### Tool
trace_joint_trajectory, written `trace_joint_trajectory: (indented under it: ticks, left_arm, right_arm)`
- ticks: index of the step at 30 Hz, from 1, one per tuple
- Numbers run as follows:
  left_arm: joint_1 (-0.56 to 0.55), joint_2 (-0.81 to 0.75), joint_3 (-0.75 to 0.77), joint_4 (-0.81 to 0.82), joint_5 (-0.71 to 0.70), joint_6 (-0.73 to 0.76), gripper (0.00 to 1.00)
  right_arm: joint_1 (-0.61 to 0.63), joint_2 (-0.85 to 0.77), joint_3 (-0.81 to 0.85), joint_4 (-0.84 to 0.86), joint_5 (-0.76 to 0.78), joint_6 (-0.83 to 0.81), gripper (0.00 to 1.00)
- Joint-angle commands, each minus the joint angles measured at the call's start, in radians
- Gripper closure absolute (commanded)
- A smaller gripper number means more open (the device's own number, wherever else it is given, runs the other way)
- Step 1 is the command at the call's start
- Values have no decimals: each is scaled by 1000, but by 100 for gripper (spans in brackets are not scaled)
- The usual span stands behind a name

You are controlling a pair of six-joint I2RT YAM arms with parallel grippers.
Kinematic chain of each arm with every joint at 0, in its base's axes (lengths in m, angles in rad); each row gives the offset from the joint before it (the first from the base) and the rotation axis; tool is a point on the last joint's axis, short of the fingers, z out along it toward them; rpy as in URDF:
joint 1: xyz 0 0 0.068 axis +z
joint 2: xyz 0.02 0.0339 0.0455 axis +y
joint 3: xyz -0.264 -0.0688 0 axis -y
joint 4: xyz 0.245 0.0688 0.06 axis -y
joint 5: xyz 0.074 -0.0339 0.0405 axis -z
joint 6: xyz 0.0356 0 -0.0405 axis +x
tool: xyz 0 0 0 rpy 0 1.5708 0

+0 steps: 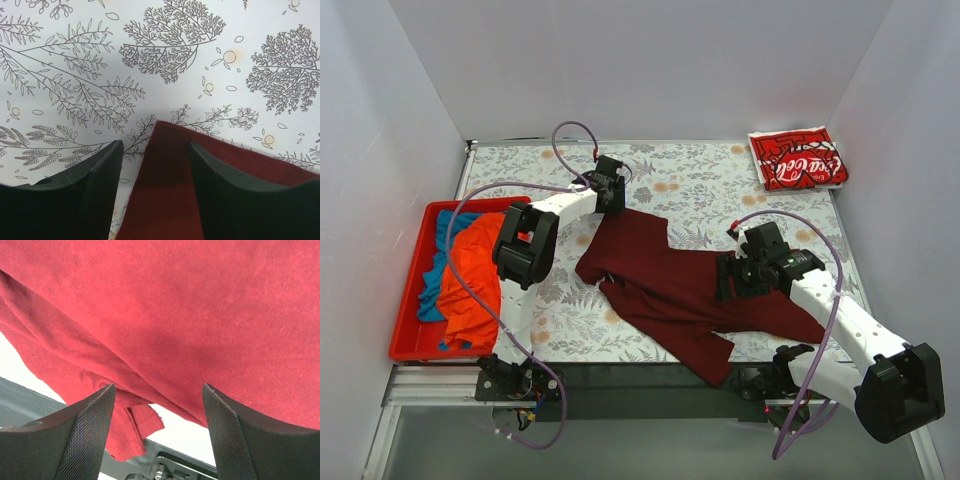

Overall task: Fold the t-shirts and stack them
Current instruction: Flatten the tshirt out

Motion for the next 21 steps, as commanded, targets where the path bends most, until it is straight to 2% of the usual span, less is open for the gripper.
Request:
trace_joint_trajectory:
  ticks: [1, 11, 18, 21]
  left_arm:
    - [11, 10, 0, 0, 31, 10, 47]
    - [11, 25, -66, -21, 114, -33, 59]
    - [20, 28, -94, -12, 140, -46, 79]
    - [27, 25, -95, -9, 141, -40, 91]
  right_arm:
    - [-3, 5, -2, 33, -3, -20, 23]
    - [-3, 16, 6, 45, 3, -20, 23]
    - [-3, 7, 2, 45, 23, -17, 23]
    - [-3, 12, 2, 45, 31, -17, 23]
